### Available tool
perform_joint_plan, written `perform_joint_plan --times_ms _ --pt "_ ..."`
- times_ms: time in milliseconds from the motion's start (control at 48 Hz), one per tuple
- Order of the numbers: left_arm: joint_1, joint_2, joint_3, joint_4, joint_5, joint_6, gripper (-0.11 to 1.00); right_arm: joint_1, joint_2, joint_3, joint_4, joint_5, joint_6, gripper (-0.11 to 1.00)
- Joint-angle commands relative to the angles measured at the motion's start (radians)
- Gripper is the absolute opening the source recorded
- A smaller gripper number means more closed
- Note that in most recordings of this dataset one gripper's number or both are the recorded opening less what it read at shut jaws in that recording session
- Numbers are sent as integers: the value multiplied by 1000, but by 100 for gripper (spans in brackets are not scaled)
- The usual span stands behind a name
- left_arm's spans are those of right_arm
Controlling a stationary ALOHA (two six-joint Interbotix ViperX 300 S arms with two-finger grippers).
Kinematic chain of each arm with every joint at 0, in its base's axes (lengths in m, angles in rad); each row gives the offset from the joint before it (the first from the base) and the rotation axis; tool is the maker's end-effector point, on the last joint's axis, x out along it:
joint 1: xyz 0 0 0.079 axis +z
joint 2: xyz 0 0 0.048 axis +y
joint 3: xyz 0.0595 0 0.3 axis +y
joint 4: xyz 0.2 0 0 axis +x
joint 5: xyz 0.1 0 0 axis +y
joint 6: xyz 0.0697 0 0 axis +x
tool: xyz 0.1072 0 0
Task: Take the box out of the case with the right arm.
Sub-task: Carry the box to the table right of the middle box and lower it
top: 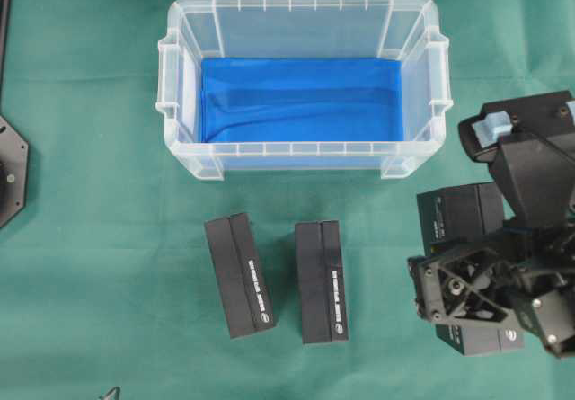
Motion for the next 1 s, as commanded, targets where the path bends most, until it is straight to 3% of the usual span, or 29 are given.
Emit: perform_joint_plan --times_ms 0,125,396,646,980 --pt "-2 5 -9 3 -5 -2 0 -9 -8 11 -5 -14 3 66" --pt "-3 6 -8 3 -6 -2 0 -20 5 74 0 -100 23 66" --pt "-2 5 -6 3 -5 0 0 -43 26 285 8 -420 106 66" --pt "-2 5 -5 3 -6 2 0 -46 44 440 49 -551 167 66" --pt "-2 3 2 3 -6 2 0 -60 100 497 52 -696 178 66"
